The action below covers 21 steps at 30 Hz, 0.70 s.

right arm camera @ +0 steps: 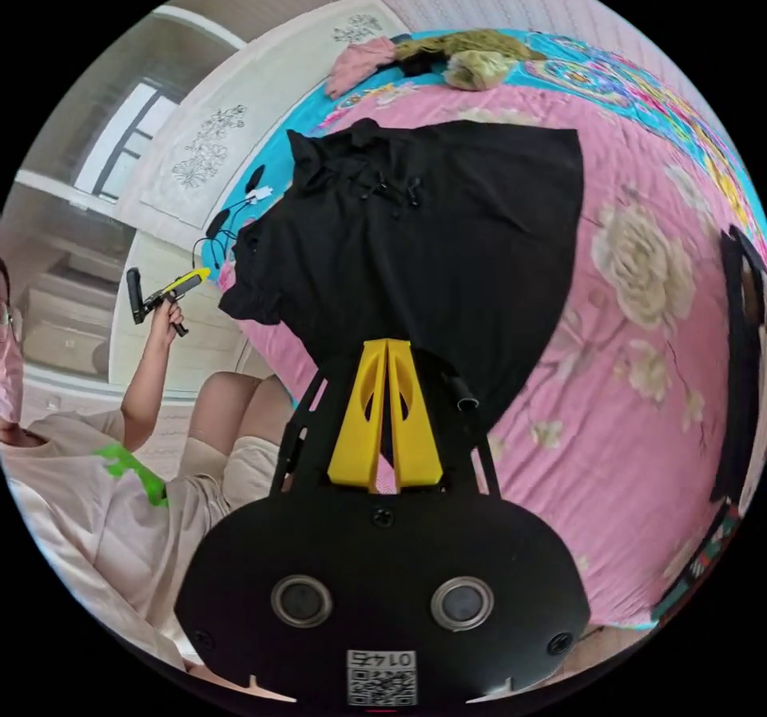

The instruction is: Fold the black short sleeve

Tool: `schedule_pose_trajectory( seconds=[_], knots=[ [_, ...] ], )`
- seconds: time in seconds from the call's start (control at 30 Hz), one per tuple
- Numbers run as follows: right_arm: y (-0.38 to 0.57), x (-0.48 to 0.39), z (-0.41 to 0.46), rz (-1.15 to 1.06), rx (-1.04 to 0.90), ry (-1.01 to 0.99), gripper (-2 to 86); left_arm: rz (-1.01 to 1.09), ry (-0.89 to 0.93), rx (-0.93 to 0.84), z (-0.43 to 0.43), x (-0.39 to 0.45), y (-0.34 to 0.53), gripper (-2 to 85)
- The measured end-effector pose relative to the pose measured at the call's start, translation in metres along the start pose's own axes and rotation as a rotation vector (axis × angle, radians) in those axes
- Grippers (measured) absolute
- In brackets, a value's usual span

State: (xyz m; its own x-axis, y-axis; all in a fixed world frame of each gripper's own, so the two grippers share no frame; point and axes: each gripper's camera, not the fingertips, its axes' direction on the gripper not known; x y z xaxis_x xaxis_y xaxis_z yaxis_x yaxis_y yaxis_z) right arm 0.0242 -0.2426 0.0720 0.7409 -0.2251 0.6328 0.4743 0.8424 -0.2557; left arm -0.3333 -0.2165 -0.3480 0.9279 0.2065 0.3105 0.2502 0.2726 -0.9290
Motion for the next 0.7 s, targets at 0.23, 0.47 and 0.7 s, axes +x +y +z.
schedule_pose_trajectory(
  seconds=[0.23, 0.47, 0.7],
  knots=[
    [-0.185, -0.11, 0.084, -0.345, -0.039, 0.03, 10.5, -0.01, 0.043, -0.155, 0.063, -0.037, -0.041, 9.6],
    [-0.358, -0.184, 0.194, -0.333, -0.087, 0.117, 11.5, 0.067, 0.028, -0.151, 0.077, -0.049, -0.038, -0.6],
    [-0.443, -0.211, 0.278, -0.27, -0.147, 0.224, 1.5, -0.052, 0.103, -0.071, 0.052, -0.079, -0.014, -1.0]
  ],
)
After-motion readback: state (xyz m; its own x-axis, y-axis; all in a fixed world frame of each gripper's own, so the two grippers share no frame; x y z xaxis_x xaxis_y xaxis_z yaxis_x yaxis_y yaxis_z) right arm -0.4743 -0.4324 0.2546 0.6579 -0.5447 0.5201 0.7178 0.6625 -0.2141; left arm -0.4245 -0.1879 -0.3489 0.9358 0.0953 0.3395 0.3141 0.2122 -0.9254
